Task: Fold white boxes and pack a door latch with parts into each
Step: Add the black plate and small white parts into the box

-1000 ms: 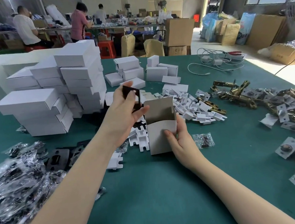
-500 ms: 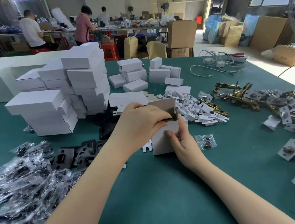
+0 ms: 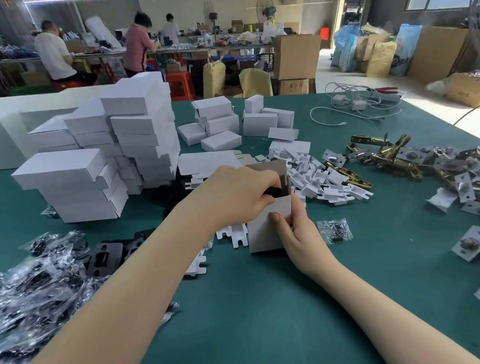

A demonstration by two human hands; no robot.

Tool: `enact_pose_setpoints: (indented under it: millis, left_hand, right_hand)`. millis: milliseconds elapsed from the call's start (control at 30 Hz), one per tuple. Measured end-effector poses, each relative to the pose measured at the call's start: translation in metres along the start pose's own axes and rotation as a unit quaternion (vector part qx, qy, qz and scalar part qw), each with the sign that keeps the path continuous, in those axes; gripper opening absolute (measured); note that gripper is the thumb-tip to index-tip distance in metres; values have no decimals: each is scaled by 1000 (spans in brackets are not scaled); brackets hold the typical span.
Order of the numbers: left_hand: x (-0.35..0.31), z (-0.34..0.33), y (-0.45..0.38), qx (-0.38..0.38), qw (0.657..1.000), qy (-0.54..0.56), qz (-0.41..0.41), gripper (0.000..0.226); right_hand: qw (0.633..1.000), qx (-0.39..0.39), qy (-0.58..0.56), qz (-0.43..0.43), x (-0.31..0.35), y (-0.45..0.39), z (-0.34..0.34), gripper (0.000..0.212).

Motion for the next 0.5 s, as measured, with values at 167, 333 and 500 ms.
enact_pose_setpoints:
  millis: [167, 333, 500]
  left_hand:
    - [0, -2, -10, 34, 999, 15, -1, 25]
    - [-4, -2, -13, 33, 999, -14, 2, 25]
    - [-7, -3, -12, 34, 999, -17, -14, 29]
  right_hand:
    - [1000, 2, -9, -9, 2, 1, 2, 80]
    - [1000, 2, -9, -19, 0, 0, 2, 64]
    - [999, 3, -14, -35, -2, 0, 1, 52]
Point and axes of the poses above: each hand's wrist, its own y-axis away from the middle knuckle, its own z-axis out of the back of the hand, x = y × z, the point moved 4 cm from there along -y, towards the middle knuckle, and after that the axes turned 10 degrees about x, right-handed, at the moved point
